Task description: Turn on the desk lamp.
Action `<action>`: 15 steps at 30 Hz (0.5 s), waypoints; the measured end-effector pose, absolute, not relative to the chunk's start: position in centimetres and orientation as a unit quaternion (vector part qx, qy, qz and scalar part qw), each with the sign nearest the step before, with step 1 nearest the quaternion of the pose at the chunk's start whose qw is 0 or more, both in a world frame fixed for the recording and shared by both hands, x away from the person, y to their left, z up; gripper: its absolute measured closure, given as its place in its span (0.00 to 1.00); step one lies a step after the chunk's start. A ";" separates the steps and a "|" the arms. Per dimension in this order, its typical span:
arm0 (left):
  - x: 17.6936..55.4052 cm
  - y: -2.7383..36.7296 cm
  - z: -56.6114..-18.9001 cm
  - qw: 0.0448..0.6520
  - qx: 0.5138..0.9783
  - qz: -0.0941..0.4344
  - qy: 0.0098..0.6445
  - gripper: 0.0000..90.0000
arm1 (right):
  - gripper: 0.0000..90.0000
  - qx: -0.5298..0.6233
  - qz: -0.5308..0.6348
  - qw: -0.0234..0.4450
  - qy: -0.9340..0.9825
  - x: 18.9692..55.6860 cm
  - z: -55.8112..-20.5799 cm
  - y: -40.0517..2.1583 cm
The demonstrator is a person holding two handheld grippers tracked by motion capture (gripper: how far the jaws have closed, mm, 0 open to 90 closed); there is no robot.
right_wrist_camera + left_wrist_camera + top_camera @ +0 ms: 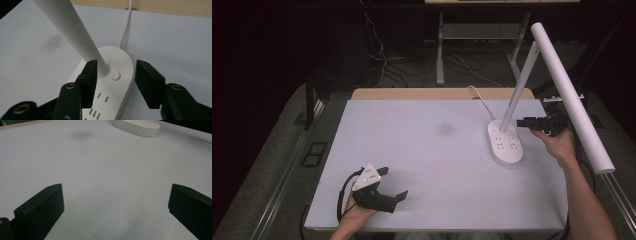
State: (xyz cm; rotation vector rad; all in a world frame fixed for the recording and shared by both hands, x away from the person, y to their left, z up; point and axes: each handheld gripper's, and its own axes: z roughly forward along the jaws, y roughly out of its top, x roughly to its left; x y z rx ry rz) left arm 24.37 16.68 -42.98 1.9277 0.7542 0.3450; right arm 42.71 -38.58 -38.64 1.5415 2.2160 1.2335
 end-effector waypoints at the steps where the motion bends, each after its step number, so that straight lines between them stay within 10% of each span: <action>1: 24.3 16.6 -43.0 0.498 0.797 0.142 0.311 0.00 | 0.65 0.519 0.418 0.082 0.741 42.9 -38.9 -38.6; 15: 24.3 16.5 -43.0 0.495 0.799 0.143 0.309 0.00 | 0.89 0.534 0.413 0.059 0.735 44.3 -41.0 -38.5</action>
